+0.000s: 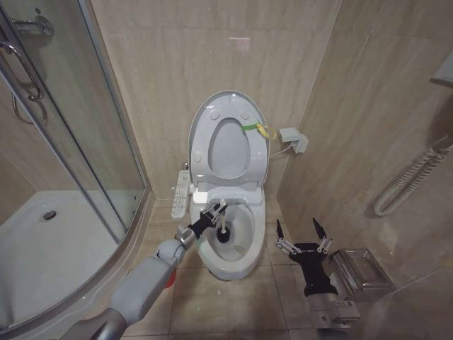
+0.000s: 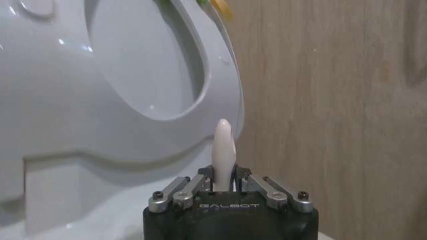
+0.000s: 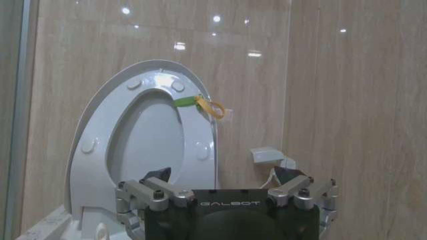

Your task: Open the toilet lid, clean the toilet bowl with a toilet brush, close the toilet lid, and flush.

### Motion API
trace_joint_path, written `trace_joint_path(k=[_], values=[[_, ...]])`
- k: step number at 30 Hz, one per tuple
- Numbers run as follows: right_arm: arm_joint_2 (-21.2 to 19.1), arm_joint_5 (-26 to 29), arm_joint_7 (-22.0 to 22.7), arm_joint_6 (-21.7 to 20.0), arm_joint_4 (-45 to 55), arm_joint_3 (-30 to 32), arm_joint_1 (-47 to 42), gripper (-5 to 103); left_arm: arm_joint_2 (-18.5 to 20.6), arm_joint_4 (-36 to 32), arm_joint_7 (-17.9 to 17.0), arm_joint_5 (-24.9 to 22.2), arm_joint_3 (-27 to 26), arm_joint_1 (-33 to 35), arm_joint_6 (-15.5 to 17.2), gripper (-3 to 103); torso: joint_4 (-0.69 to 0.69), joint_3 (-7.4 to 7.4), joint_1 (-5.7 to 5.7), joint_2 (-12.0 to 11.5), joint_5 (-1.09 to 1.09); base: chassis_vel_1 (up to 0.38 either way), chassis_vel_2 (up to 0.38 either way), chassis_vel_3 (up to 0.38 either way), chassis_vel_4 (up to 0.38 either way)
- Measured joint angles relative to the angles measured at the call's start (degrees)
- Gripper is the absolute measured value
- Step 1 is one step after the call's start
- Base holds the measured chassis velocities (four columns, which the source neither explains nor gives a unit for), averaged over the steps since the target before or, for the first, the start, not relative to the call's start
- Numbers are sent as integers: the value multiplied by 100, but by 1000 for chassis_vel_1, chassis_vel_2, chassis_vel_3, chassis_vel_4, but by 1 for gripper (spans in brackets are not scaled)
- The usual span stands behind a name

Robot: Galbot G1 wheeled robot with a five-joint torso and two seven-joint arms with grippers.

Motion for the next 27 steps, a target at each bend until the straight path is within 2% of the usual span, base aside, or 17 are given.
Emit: trace_joint_path(k=[13,20,27], values=[[0,0,0,0,0,0,0,100,-201,718,88,164,87,-142,-71,20,0,-1,0,0,0,0,0,0,0],[0,0,0,0,0,0,0,100,-285,1076,23,286,52,-211,-78,20,0,0,0,0,0,0,0,0,0],[0,0,0,0,0,0,0,100,-278,1025,41,135,90,-204,-68,20,1,0,0,0,1,0,0,0,0]])
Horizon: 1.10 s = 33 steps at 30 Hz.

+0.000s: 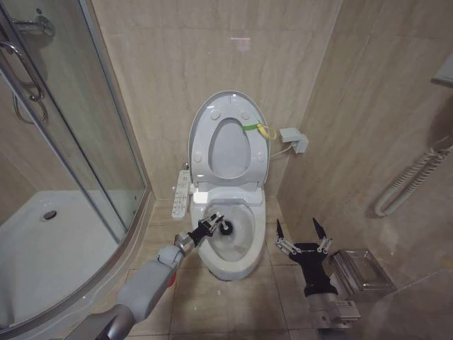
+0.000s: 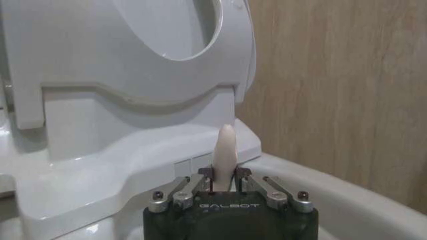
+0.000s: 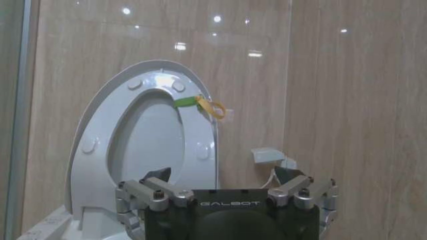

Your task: Open the toilet lid, clean the toilet bowl with a toilet brush, close the toilet lid, and flush.

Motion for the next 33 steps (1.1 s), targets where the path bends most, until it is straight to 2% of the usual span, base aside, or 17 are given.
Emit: trace_joint_path(k=[4,6,12,15,18,23,33], values=[[0,0,0,0,0,0,0,100,28,-246,43,-299,168,40,-12,20,0,0,0,0,0,0,0,0,0],[0,0,0,0,0,0,0,100,74,-697,3,-449,333,136,-3,20,-1,0,0,0,0,0,0,0,0],[0,0,0,0,0,0,0,100,242,-1943,-261,-425,549,499,160,20,-2,0,0,0,-1,0,0,0,0],[0,0,0,0,0,0,0,100,300,-2281,-293,-334,557,635,158,20,0,0,0,0,-1,0,0,0,0],[0,0,0,0,0,0,0,100,320,-2429,-295,-233,552,688,102,20,0,0,0,0,-1,0,0,0,0],[0,0,0,0,0,0,0,100,290,-2313,-275,-42,417,678,-82,20,-1,0,0,0,-1,0,0,0,0],[0,0,0,0,0,0,0,100,455,-3052,-459,-219,506,858,198,20,0,0,0,0,-1,0,0,0,0]])
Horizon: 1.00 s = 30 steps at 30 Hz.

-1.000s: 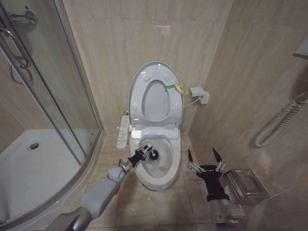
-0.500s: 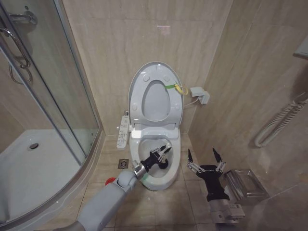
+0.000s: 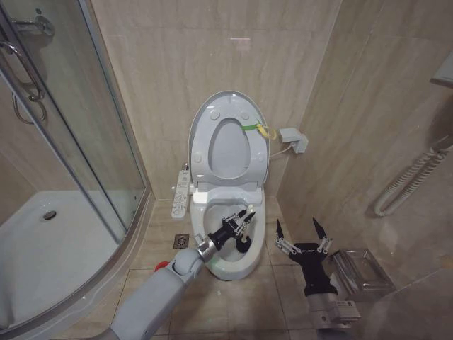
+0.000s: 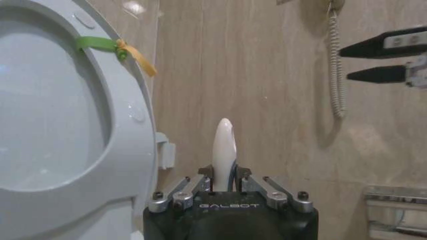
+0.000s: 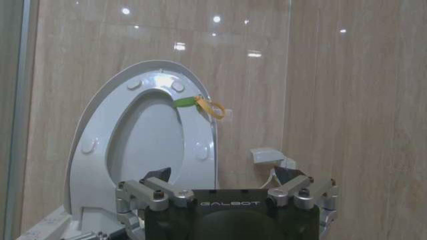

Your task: Open the toilet lid, clean the toilet bowl with a toilet brush, close the toilet lid, and flush.

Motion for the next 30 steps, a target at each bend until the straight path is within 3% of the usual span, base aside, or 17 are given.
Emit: trace_joint_path(k=[3,6,14,18,24,30], values=[[0,0,0,0,0,0,0,100,-38,183,77,-11,-19,53,-98,20,0,0,0,0,0,0,0,0,0],[0,0,0,0,0,0,0,100,-177,841,306,-32,-125,17,-377,20,0,0,0,0,-1,0,0,0,0],[0,0,0,0,0,0,0,100,-291,1681,524,-150,-184,-261,-602,20,0,1,0,0,0,0,0,0,0],[0,0,-1,0,0,0,0,100,-297,1604,539,-271,-131,-313,-622,20,0,1,1,0,0,0,0,0,0],[0,0,0,0,0,0,0,100,-231,701,444,-383,103,-211,-498,20,-1,1,0,0,0,0,0,0,0],[0,0,0,0,0,0,0,100,-189,417,359,-374,172,-95,-363,20,0,0,0,0,0,0,0,0,0]])
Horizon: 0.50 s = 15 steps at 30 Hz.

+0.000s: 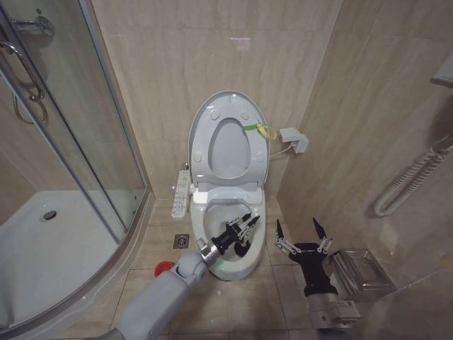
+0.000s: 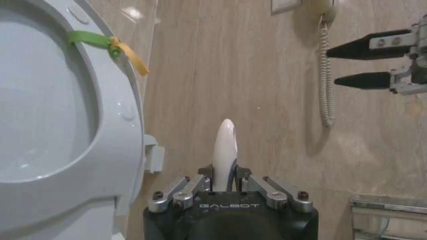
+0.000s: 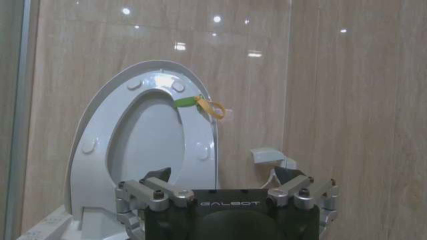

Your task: Open the toilet lid, clean the toilet bowl with a toilet brush, close the toilet lid, and flush.

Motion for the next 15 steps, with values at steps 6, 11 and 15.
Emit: trace_joint_path(k=[6,11,15], values=[[0,0,0,0,0,0,0,100,-49,761,174,7,-129,-91,-197,20,-1,-1,0,0,-2,0,0,0,0],[0,0,0,0,0,0,0,100,-97,1384,358,8,-265,-229,-328,20,2,0,0,0,-1,0,0,0,0],[0,0,0,0,0,0,0,100,-86,1252,376,-10,-309,-224,-347,20,0,0,0,-1,-1,0,0,0,0]])
